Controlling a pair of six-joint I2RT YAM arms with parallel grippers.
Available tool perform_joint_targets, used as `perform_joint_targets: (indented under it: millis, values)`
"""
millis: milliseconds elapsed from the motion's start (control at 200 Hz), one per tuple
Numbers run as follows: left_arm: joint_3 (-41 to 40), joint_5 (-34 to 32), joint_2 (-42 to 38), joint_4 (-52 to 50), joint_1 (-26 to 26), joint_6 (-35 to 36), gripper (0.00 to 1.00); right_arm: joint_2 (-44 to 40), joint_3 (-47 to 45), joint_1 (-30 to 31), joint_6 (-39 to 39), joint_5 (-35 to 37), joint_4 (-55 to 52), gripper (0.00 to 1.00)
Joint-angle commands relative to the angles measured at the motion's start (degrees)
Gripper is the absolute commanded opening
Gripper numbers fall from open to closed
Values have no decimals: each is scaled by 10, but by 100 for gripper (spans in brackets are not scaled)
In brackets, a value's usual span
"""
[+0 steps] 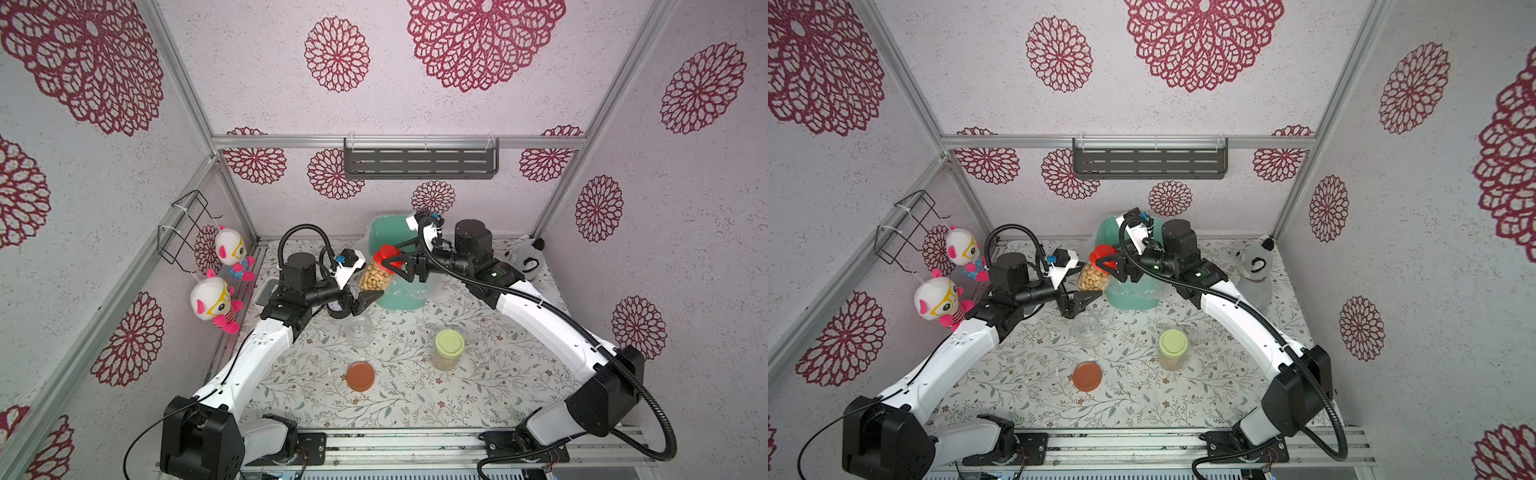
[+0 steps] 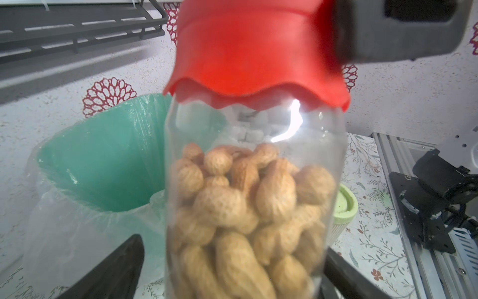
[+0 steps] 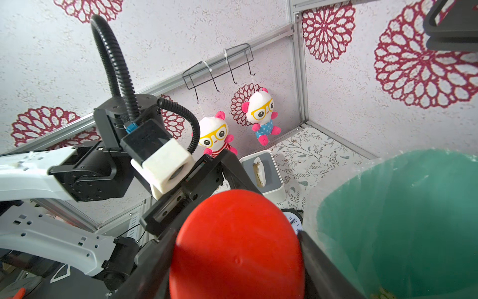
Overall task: Empty moldy peanuts from jars
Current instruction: Pick up the jar from the center of the board.
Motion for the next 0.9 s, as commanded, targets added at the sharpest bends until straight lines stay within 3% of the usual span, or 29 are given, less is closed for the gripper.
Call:
perform_joint_targets:
  millis: [0,896]
  values:
    - [-9,-10,7,55,-7,-24,97,-4,19,1,19,-23,60,0]
    - [-22,-20,46,176,-16,-91,100,17,1,12,42,-40,79,0]
